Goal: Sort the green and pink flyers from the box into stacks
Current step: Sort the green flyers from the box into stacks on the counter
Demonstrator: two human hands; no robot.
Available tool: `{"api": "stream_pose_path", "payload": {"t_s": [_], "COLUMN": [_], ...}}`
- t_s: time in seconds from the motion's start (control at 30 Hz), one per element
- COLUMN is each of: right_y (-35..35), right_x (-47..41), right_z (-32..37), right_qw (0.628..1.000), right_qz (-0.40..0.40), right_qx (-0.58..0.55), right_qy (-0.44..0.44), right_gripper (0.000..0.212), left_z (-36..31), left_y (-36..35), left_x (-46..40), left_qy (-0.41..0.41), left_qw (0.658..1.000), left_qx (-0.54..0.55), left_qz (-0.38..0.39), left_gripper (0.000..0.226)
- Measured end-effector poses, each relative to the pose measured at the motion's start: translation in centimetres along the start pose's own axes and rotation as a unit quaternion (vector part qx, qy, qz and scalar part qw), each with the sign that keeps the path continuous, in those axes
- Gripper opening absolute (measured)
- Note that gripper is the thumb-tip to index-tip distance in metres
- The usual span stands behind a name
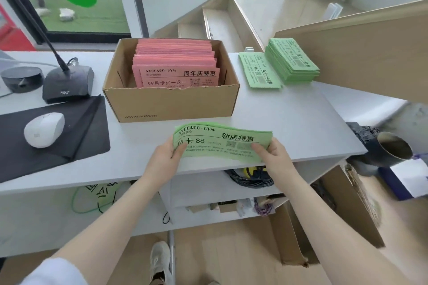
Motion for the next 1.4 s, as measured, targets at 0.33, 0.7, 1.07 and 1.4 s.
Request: {"api": "stream_pose_path", "payload": {"t_s": [0.33,0.7,1.07,1.4], "right_y": [9.2,15.7,16.7,17.1], "right_x": [0.3,-6.6,-17.2,-24.8], "right_z": [4.0,3.8,2.4,1.0], "right_qw": [0.970,0.988,0.983,0.983], "right_qz": [-0.077,-0.122,-0.170,-0.157], "right_qx": [0.228,0.081,-0.029,0.067], "right_qy": [0.028,-0.043,-0.067,-0.065], "right_gripper": [0.016,0.023,0.019,0.035], "left_z": [-10.8,-17.6,-13.7,-11.5], "left_y": [-1.1,-3.4,-11.4,-11.5], "left_x": [-4.4,-17.8,-26.7,-34.8], "left_qy": [-0.174,-0.153,0.002,0.086], "left_qw": [0.973,0.983,0.959,0.982], "left_qx": [-0.146,0.088,0.279,0.088], "left_qz": [-0.028,-0.057,-0.054,-0.143], "left_gripper": [0.025,0.010,0.040,0.061]}}
Point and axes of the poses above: each hand's wrist, its own x-axis away from the middle knuckle, its own y-axis out of the back of the hand, z = x × y, the point moved 4 cm from there along -x, towards the middle knuckle, and after that the axes turned 12 degrees about z, right-handed, at the moved point
